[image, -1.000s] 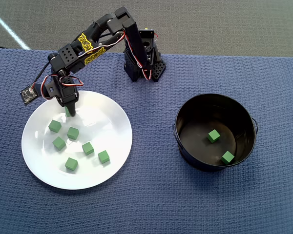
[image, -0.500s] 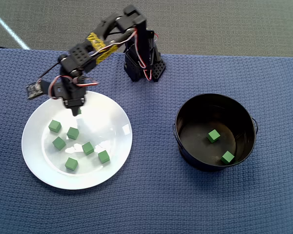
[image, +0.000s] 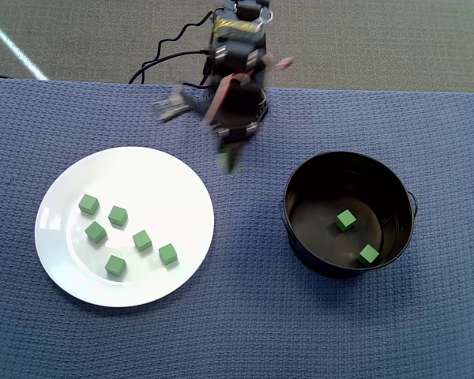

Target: Pick up the green cubes from the white plate and place them in the black recipient

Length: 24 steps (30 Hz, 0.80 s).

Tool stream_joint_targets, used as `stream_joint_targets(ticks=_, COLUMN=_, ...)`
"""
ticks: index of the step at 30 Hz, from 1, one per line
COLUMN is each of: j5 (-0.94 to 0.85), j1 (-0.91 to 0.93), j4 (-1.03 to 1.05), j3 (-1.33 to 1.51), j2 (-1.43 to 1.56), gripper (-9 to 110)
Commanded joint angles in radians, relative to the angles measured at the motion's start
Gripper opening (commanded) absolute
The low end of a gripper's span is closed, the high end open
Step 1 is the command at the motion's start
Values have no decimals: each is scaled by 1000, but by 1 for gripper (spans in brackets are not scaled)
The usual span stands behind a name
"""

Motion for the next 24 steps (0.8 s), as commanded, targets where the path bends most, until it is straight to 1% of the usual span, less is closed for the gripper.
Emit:
stream_joint_targets(ticks=1, j5=170, j1=-227, j4=-28, j3=-63, j2=74, gripper=0)
stream_joint_targets(ticks=6, j5=339, j1=-446, j4=-245, j3=14, j2=-29, gripper=0)
stream_joint_targets(ticks=10, j5=396, j1=-523, j4=-451, j3=48, j2=-184, gripper=0)
stream_joint_targets(ticks=15, j5=433, j1=-580, j4=-538, j3=-17, j2=-368, gripper=0)
stream_joint_targets(ticks=18, j5=428, j1=-609, j4=-538, j3=-20, j2=-377, gripper=0)
stream_joint_targets(ticks=21, j5=400, j1=-629, j4=-491, j3=-8, j2=-331, gripper=27)
stream_joint_targets(ticks=24, j5=393, j1=-621, j4=-454, j3=-18, j2=-307, gripper=37)
